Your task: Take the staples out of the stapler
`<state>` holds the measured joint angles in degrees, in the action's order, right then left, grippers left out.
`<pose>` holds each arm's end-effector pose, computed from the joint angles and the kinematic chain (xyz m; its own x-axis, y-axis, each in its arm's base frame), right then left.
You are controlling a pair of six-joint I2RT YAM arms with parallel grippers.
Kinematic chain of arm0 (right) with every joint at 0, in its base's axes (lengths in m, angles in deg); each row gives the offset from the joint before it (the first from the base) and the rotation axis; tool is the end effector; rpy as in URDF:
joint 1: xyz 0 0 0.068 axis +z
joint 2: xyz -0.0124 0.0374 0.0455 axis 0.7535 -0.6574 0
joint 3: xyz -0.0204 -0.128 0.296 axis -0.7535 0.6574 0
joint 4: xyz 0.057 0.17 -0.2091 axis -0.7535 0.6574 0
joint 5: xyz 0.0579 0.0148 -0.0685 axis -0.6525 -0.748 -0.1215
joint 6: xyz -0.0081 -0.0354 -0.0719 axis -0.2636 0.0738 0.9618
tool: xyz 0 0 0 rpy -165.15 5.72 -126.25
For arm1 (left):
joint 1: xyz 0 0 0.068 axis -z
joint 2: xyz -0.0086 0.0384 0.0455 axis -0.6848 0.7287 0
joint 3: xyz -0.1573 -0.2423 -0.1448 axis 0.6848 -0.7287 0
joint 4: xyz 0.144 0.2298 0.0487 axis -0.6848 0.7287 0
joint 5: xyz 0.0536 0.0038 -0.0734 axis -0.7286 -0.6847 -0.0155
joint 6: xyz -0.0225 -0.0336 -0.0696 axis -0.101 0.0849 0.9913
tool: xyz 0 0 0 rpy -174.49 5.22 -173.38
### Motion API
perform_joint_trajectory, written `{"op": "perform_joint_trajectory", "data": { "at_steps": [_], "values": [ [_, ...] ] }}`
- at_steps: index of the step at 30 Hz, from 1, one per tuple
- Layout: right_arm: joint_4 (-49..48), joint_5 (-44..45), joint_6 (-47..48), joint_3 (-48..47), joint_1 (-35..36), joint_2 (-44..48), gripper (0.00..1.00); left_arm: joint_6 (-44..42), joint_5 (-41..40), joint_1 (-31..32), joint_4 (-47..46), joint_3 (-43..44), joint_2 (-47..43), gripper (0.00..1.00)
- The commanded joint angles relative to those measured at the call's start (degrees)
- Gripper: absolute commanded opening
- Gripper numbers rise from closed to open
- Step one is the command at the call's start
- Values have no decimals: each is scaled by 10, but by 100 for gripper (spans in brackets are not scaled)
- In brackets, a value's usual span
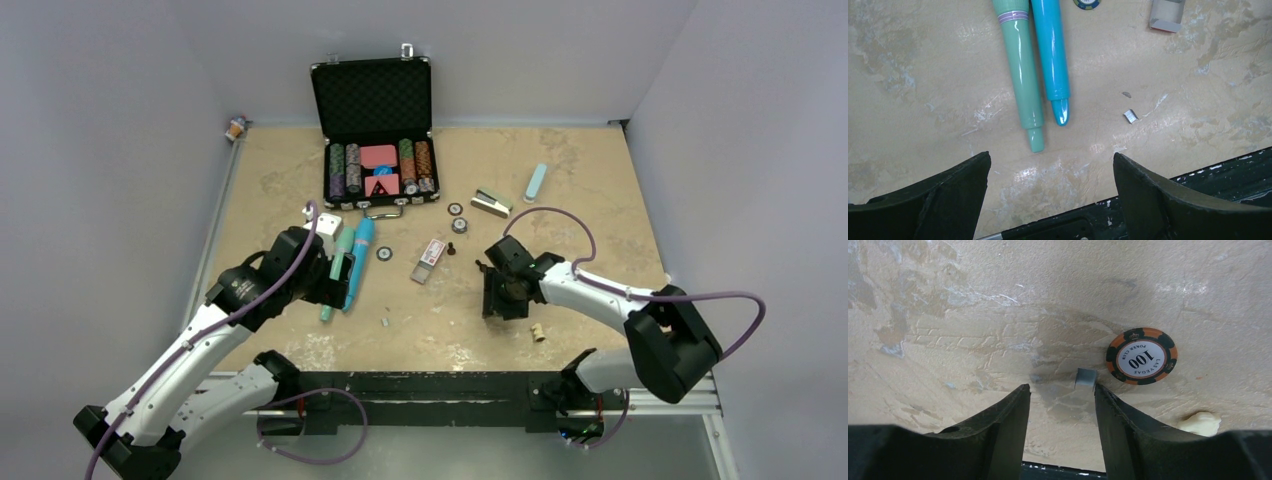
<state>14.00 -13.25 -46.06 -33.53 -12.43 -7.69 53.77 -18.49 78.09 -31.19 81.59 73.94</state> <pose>0.1915 0.1401 0.1696 -0.9612 0.1065 -0.2546 0.0558 0.9785 0.1987 0.1288 -0.0736 0.3168 -0.7382 0.1650 -0.6541 0.2573 0.9652 -0.0468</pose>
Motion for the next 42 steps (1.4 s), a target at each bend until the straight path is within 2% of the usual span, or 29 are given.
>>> {"op": "perform_joint_trajectory", "data": {
  "at_steps": [1,9,16,21,32,39,42],
  "values": [
    [8,38,-26,-14,5,-10,51,4,-11,-4,-4,5,-2,95],
    [38,93,-47,-34,7,-14,43,6,-11,-4,-4,5,-6,95],
    [39,92,-47,-41,21,-38,36,6,-13,-4,-4,5,-8,95],
    [39,87,-50,-45,35,-49,35,6,-12,-4,-4,5,-8,95],
    [48,98,-52,-60,47,-69,17,6,-12,-5,-4,5,-7,95],
    [53,89,-30,-81,48,-67,1,5,-10,-5,-4,5,-6,95],
    [63,90,-24,-94,50,-62,0,5,-8,-4,-5,5,-4,95]
  ]
}}
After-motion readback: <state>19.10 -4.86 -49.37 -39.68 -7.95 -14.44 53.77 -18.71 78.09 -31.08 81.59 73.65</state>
